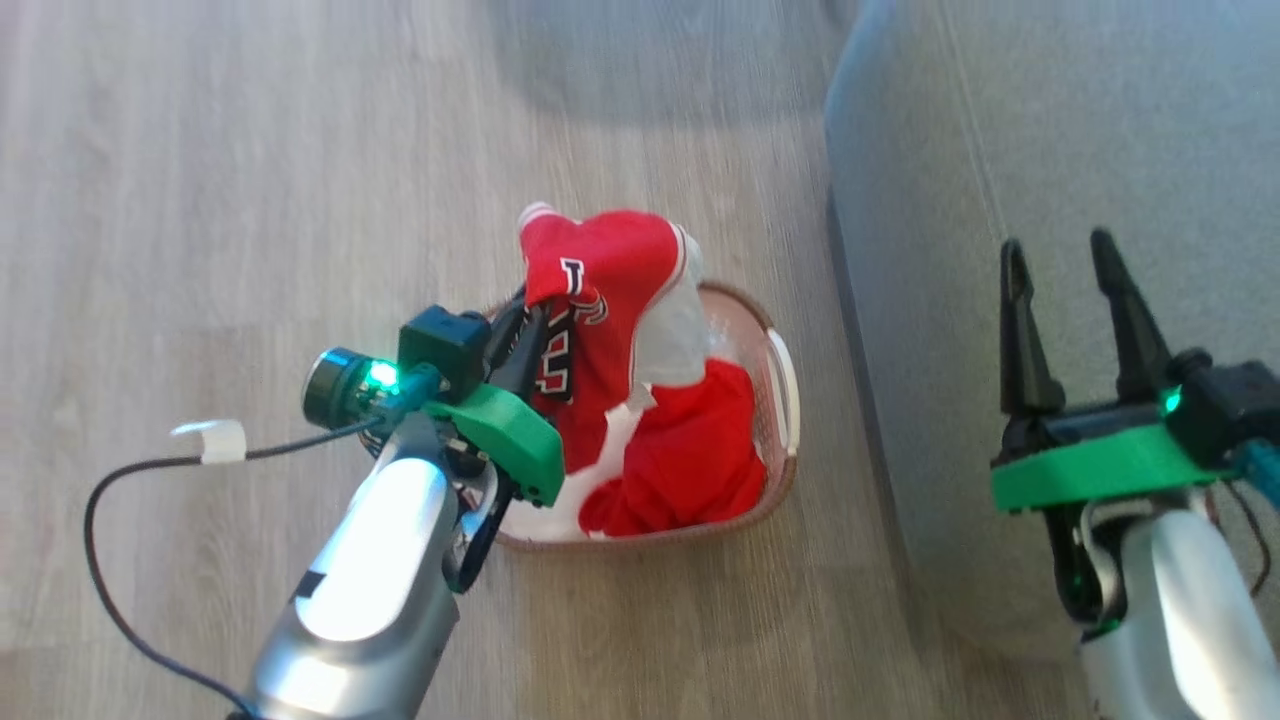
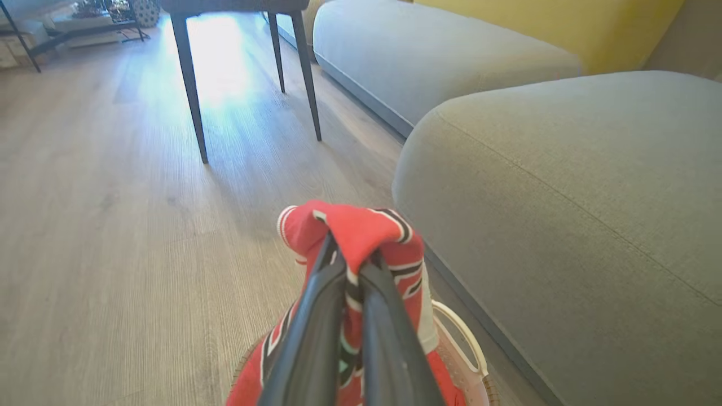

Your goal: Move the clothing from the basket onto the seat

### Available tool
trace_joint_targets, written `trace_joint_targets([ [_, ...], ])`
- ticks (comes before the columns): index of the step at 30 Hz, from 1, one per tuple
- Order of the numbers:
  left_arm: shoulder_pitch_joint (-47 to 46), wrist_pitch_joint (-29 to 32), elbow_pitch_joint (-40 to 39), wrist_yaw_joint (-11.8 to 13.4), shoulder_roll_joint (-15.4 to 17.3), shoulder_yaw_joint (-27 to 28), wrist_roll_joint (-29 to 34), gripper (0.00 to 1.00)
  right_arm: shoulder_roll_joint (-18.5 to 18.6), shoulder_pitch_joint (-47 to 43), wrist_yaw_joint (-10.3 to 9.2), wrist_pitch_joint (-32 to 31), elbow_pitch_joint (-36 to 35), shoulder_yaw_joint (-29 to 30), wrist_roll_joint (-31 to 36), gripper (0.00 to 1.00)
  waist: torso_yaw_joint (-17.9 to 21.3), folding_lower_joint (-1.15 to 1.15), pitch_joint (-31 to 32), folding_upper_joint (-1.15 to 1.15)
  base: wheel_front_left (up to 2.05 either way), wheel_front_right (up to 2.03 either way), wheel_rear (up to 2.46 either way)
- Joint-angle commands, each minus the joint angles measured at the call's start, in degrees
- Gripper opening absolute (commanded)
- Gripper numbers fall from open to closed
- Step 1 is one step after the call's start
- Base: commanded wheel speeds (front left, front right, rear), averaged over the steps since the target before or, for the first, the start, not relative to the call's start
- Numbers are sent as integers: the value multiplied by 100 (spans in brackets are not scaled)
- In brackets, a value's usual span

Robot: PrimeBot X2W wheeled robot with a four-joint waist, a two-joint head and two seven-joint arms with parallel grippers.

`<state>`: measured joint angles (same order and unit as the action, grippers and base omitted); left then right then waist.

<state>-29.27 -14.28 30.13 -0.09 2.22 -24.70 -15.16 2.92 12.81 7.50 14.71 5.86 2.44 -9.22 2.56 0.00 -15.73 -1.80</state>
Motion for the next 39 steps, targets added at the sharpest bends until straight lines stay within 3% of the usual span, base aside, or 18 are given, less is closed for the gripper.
trace_joint_targets([
  [1, -60, -72, -235, 27, 66, 72, -44, 0, -4, -105, -1, 29, -134, -126, 7, 100, -177, 0, 450, 0, 0, 0, 0],
  [12, -278, 132, -240, -40, 66, -51, -363, 0, -4, -692, -1, 29, 97, -254, -76, 100, -374, 0, 1308, 0, 0, 0, 0],
  [24, -957, 290, -277, -34, 68, -91, -492, 0, -4, -814, -1, 29, 216, -439, -105, 100, -537, 0, 1567, 0, 0, 0, 0],
  [31, -1366, 301, -281, 33, 67, -366, -783, 0, -4, -514, -1, 29, 494, -1132, -120, 100, -555, 0, 1577, 0, 0, 0, 0],
  [39, -1837, 274, -297, 191, 66, -911, -1128, 0, -4, 171, -1, 29, 1258, -2463, -266, 100, -565, 0, 1578, 0, 0, 0, 0],
])
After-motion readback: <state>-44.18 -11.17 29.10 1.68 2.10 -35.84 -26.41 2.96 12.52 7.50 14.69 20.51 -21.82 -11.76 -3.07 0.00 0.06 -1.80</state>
